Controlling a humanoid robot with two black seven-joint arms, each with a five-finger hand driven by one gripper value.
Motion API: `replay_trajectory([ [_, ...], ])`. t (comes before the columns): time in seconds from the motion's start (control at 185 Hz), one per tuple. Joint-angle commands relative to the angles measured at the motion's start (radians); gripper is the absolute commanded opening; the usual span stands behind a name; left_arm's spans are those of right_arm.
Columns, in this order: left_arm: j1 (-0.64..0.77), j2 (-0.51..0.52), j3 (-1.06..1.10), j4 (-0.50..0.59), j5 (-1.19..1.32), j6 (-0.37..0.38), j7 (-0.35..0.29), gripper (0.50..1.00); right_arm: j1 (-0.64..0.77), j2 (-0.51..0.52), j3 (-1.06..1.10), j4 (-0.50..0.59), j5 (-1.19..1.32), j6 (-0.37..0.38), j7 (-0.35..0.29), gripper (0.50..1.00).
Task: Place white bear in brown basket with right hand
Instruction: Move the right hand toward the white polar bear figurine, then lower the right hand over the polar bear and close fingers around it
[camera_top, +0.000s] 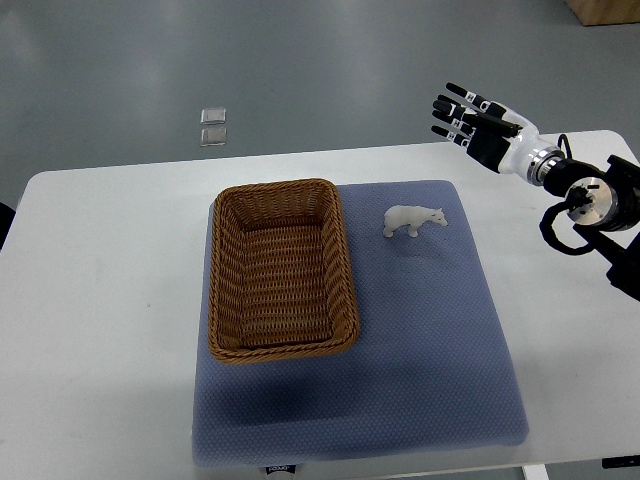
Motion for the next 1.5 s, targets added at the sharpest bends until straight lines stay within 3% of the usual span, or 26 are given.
replay_trajectory([
  [0.0,0.000,0.000,0.000,-0.002,0.000,0.001,0.000,1.000,0.001,0.000,-0.001,0.000,-0.002,0.003,0.000,0.940],
  [0.663,-0.002,0.000,0.003,-0.002,0.000,0.001,0.000,1.000,0.030,0.001,-0.006,0.003,-0.292,0.015,0.005,0.938],
  [1.273,-0.002,0.000,0.003,-0.002,0.000,0.001,0.000,1.000,0.105,-0.002,-0.026,0.020,-1.027,0.161,0.034,0.938],
  [1.494,-0.002,0.000,0.003,-0.002,0.000,0.001,0.000,1.000,0.197,-0.002,-0.196,0.020,-1.229,0.167,0.069,0.938],
])
